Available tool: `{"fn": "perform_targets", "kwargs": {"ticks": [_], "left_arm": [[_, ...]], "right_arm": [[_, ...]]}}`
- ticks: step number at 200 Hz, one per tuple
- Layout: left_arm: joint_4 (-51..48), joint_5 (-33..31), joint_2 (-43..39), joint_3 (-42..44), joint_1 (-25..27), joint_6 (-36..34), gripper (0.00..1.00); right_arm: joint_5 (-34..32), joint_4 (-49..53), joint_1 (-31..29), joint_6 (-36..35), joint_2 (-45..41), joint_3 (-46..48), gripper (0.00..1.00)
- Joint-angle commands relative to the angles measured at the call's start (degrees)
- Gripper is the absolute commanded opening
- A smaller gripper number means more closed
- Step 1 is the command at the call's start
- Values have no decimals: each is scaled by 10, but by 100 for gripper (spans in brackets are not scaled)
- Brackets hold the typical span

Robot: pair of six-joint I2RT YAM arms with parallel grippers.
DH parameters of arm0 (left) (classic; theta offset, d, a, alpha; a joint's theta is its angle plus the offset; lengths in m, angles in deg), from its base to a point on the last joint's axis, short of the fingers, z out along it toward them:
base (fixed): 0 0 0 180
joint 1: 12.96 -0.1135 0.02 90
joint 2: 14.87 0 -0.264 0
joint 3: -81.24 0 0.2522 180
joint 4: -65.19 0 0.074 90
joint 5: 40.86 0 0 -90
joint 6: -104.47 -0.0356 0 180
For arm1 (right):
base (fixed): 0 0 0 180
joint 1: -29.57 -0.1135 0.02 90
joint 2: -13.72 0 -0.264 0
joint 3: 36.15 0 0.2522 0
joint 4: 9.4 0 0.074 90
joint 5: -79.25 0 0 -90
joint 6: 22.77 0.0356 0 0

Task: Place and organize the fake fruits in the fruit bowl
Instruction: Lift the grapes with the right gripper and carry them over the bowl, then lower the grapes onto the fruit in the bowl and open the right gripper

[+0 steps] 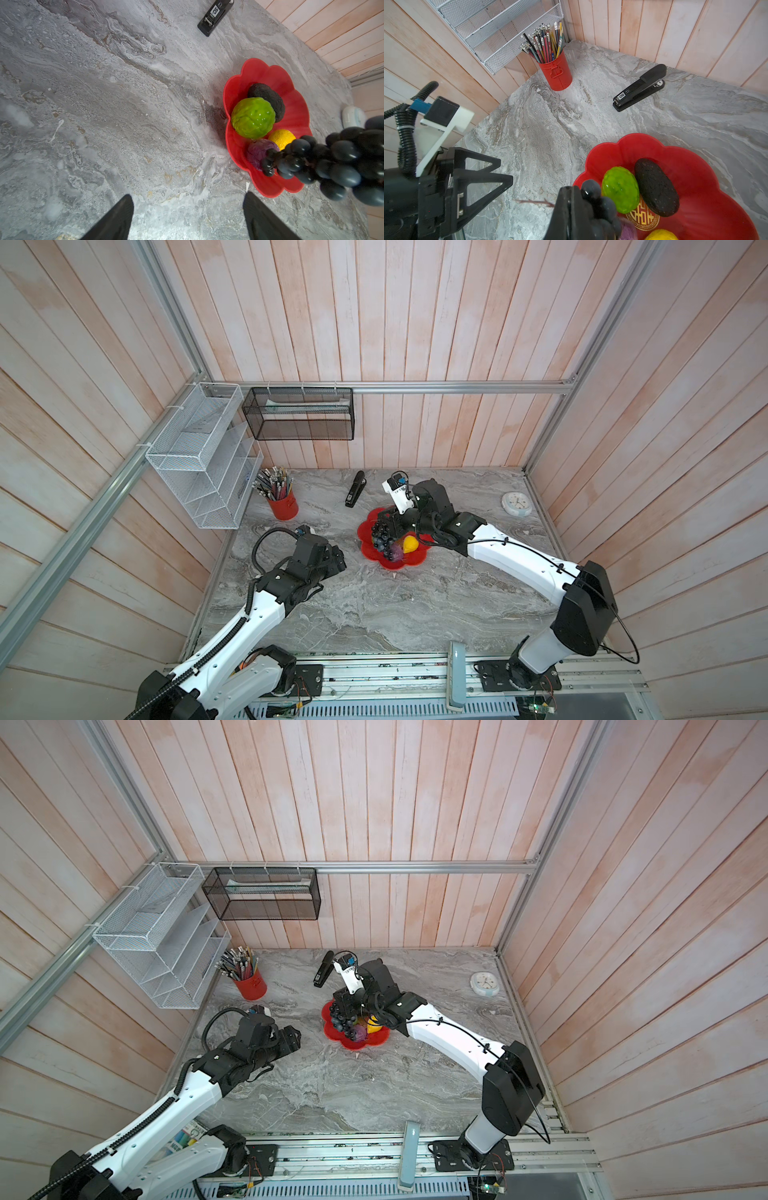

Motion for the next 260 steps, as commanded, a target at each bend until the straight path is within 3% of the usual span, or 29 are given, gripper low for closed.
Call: {"fn": "perform_targets", "kwargs": {"ticks": [1, 111, 260], "left_arm": [[15, 6, 1, -9, -3, -4, 85], [14, 1, -15, 2, -4, 3, 85], [15, 7, -7, 0, -3, 3, 85]], "right_arm": [[23, -40, 0, 13, 12, 0, 0], [57, -41, 8, -15, 119, -86, 0], [124, -83, 68, -6, 234, -150, 0]]}}
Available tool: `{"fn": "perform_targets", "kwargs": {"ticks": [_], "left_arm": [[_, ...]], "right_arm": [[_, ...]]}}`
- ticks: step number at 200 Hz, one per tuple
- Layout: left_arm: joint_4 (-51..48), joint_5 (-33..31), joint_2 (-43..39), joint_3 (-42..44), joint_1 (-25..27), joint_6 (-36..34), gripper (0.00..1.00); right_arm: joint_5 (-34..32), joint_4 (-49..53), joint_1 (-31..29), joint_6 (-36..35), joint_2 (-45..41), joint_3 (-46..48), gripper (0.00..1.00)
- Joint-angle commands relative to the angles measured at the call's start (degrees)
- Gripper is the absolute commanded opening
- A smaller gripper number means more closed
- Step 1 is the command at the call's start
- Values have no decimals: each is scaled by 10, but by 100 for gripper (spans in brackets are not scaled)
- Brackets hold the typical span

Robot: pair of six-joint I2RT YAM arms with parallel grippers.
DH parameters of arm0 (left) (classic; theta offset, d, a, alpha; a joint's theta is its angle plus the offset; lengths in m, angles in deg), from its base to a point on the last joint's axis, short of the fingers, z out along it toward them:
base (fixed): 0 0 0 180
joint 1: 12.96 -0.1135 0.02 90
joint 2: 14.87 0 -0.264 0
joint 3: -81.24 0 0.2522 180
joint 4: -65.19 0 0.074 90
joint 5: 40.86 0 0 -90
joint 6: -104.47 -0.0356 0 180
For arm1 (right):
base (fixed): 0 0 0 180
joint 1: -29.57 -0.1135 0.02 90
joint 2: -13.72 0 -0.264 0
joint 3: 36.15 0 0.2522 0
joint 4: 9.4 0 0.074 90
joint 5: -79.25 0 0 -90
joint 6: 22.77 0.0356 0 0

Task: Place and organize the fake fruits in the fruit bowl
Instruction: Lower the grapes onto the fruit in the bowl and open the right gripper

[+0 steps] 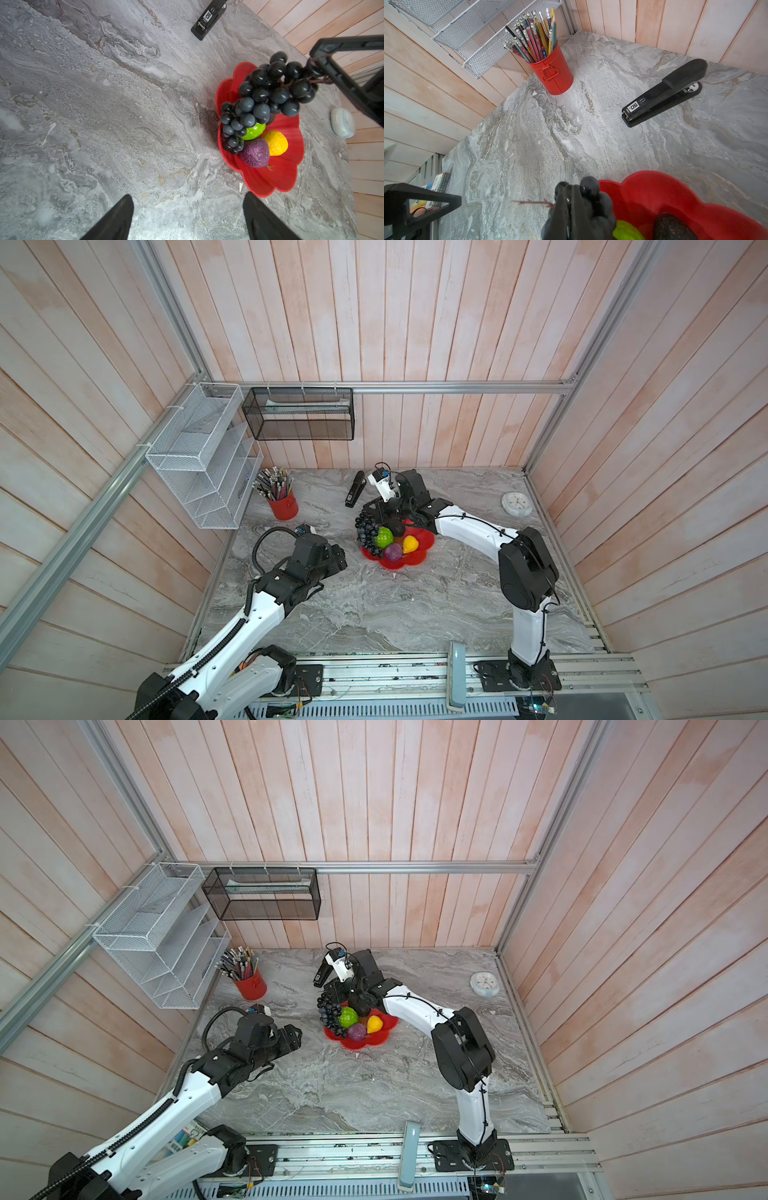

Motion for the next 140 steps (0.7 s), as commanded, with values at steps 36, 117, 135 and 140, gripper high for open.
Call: {"fn": "perform_targets", "kwargs": {"ticks": [36, 117, 135, 140], "left_arm": [[6, 1, -2, -2, -3, 0, 85], [20, 23, 15, 4, -3, -2, 84], [24, 27, 20, 4, -3, -5, 84], [26, 28, 22, 4, -3, -5, 84]], "right_arm": [[33, -26, 39, 10, 32, -17, 0], [48, -76, 76, 33, 34, 49, 0], [54, -78, 81, 33, 41, 50, 0], [54, -79, 83, 34, 44, 49, 0]]}}
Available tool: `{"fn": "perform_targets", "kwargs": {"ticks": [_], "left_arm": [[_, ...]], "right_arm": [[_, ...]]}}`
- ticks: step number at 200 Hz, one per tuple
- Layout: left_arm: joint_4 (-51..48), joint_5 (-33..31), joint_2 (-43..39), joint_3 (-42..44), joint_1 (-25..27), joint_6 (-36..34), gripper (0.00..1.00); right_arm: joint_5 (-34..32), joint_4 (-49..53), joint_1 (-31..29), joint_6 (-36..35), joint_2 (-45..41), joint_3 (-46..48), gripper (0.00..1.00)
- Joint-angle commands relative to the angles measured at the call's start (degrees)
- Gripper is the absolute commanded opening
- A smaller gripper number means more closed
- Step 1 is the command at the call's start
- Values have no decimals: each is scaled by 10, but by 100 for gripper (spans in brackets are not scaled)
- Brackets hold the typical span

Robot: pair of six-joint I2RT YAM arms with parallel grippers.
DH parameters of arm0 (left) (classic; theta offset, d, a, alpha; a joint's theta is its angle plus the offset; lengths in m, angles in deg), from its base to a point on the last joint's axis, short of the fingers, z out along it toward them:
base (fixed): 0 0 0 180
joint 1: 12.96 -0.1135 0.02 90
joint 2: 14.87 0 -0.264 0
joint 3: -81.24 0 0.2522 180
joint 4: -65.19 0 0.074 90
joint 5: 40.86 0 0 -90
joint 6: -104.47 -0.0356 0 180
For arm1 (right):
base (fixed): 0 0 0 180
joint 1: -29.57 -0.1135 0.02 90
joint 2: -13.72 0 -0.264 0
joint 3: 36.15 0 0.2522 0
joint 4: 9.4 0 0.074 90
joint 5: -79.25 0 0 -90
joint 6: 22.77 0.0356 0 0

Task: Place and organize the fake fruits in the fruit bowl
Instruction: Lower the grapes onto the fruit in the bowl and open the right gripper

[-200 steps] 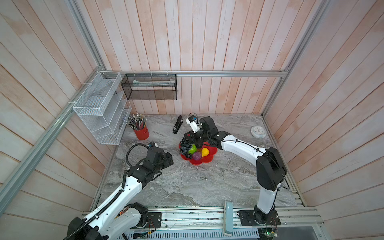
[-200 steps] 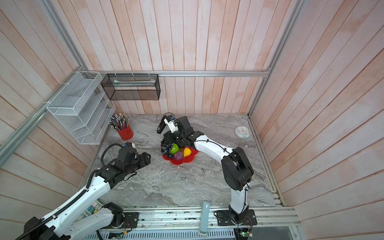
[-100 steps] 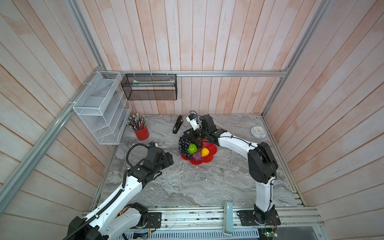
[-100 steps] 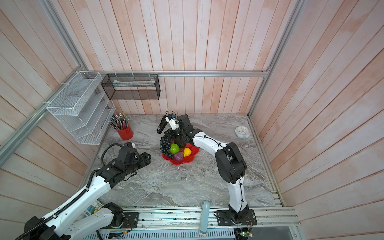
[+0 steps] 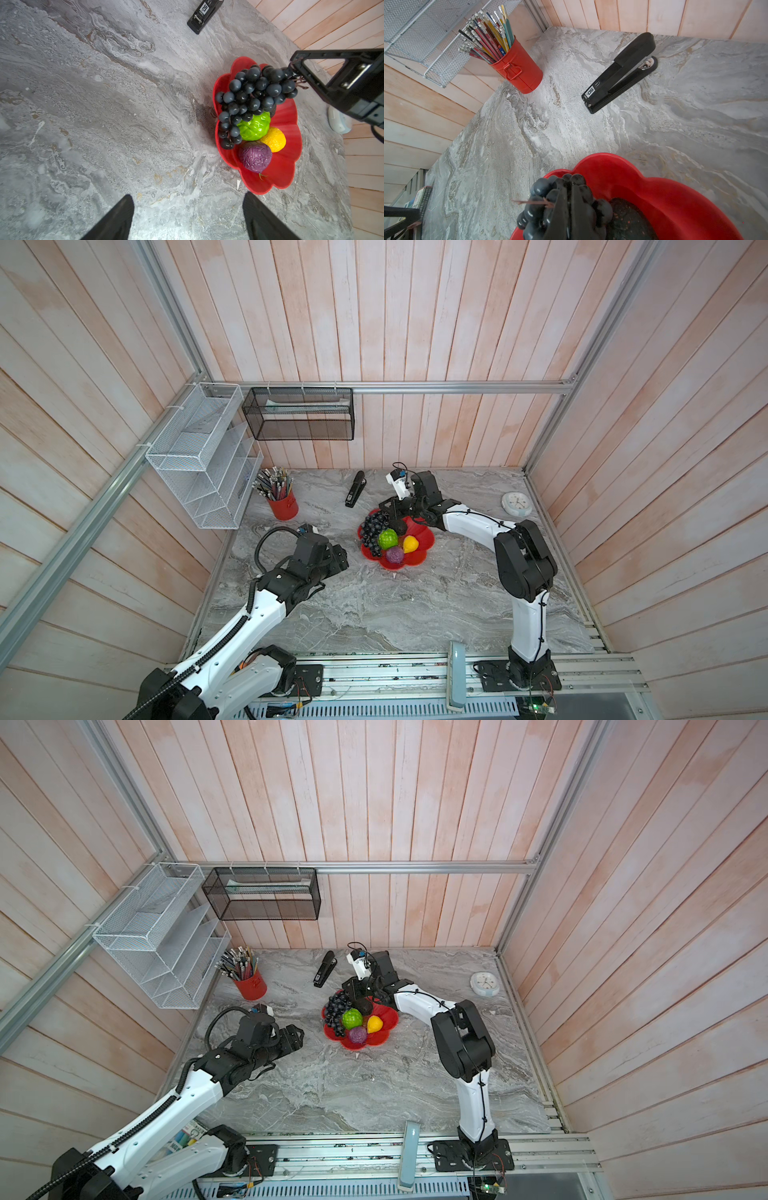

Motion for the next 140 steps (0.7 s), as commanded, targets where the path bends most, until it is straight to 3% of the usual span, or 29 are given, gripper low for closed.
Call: {"fn": "perform_targets", "kwargs": {"ticks": [1, 104, 140], "left_arm": [[16, 10, 7, 3, -4, -6, 84], [38, 19, 37, -10, -3, -14, 84], [40, 19, 41, -14, -3, -18, 83]], "right_arm": [[21, -25, 11, 8, 16, 5, 0], [31, -25, 30, 24, 63, 4, 0], [29, -24, 33, 28, 72, 3, 13]]}}
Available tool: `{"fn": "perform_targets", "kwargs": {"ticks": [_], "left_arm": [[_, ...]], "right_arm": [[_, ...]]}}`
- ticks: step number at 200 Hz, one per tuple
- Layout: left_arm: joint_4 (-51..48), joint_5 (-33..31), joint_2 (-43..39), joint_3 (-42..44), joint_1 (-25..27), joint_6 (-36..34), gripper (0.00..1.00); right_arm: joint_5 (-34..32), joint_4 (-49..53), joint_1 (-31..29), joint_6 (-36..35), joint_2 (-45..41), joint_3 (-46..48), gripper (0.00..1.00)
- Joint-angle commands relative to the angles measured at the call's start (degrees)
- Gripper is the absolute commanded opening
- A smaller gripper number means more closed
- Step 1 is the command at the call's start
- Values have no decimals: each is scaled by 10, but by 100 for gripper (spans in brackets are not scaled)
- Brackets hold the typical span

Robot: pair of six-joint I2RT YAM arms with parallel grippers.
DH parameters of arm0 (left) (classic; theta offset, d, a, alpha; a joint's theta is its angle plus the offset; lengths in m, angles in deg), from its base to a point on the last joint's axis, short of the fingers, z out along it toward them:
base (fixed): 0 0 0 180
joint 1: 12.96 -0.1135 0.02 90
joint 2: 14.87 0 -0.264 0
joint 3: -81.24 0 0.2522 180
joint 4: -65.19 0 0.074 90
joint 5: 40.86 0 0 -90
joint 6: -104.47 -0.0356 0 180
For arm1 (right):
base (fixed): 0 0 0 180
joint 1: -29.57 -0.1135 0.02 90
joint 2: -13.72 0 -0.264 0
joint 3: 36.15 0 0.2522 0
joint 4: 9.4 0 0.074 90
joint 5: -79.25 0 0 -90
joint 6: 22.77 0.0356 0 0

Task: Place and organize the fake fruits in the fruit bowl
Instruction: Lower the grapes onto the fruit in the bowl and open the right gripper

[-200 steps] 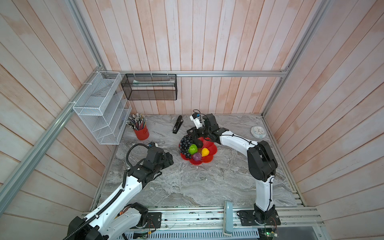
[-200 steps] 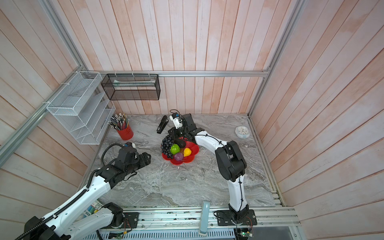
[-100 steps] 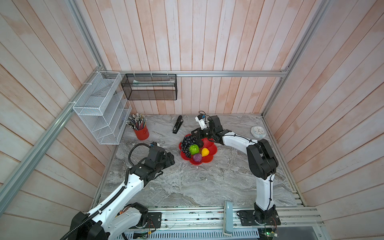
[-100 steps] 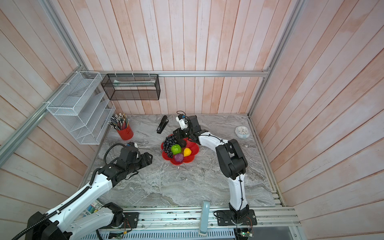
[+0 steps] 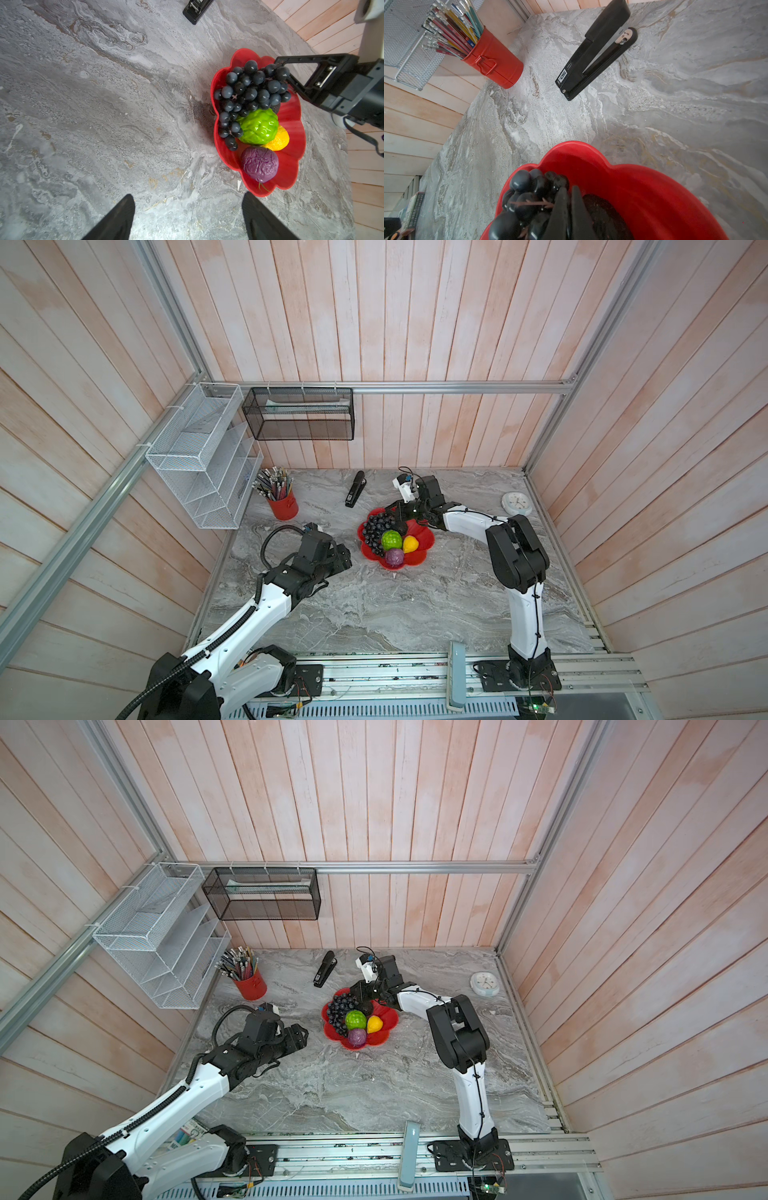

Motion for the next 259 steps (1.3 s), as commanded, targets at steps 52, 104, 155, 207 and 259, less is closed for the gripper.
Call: {"fn": "perform_targets", "kwargs": {"ticks": [52, 104, 155, 207, 259], "left_arm": [[29, 6, 28, -22, -3, -14, 84], [58, 17, 66, -33, -3, -16, 83], [73, 32, 86, -40, -3, -10, 83], [71, 35, 91, -40, -3, -10, 83], [78, 41, 112, -46, -3, -13, 83]], "right_arm": [[-19, 14, 12, 12, 23, -1, 11], [-42, 35, 12, -3, 15, 4, 12], [-59, 41, 12, -14, -1, 33, 12], [-65, 49, 10, -21, -43, 59, 17], [-83, 65, 10, -41, -70, 46, 25]]}}
